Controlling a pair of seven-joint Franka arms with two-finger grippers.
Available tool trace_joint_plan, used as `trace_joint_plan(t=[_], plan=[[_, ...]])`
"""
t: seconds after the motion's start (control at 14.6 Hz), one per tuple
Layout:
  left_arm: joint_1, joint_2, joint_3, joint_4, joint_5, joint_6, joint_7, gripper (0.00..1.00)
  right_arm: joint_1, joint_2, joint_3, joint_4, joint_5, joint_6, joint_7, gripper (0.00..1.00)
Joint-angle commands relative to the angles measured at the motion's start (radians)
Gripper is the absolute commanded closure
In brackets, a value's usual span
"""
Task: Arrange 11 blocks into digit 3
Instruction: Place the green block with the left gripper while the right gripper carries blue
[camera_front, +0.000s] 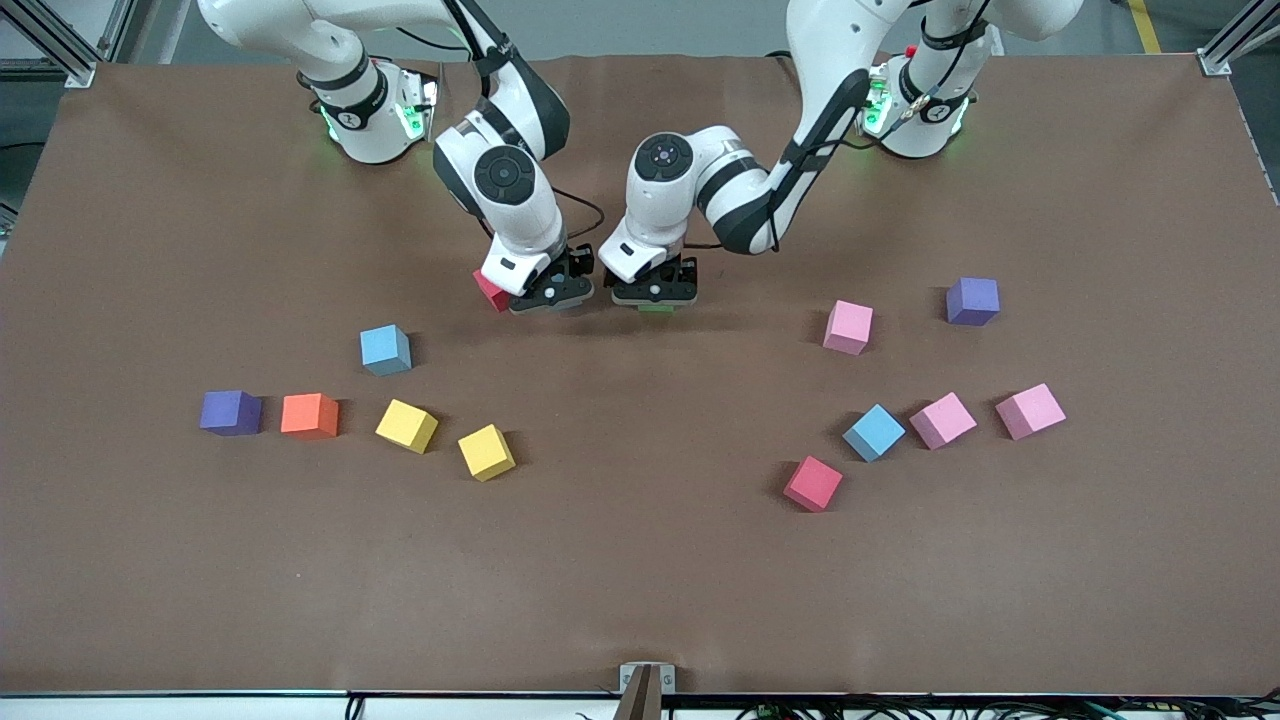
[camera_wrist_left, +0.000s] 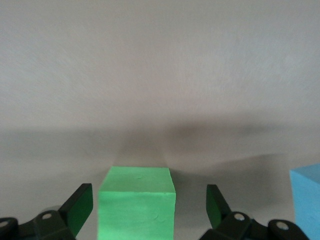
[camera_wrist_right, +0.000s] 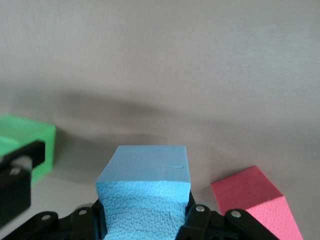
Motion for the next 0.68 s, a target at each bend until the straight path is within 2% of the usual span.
trace_joint_plan(t=[0.0,0.14,0.34,0.48,0.62], plan=[[0.063,-0.094,0.003,0.002,0.016,-0.074,0.006,0.00,-0.085,-0.038,-0.010,0.006,0.002,-0.026,0.050,0.73],[0.135,-0.140,0.003,0.014,0.016,-0.144,0.035,0.00,-0.140,-0.077,-0.010,0.015,0.010,-0.077,0.053,0.77],[0.313,-0.157,0.001,0.005,0.016,-0.223,0.233,0.00,-0.190,-0.083,-0.007,0.030,0.012,-0.114,0.159,0.93],[0.419,-0.172,0.000,-0.025,0.016,-0.224,0.369,0.01,-0.162,-0.085,-0.002,0.053,0.009,-0.138,0.259,0.94],[0.522,-0.194,-0.004,-0.056,0.016,-0.224,0.547,0.01,-0.176,-0.089,-0.006,0.082,0.009,-0.200,0.277,0.91]])
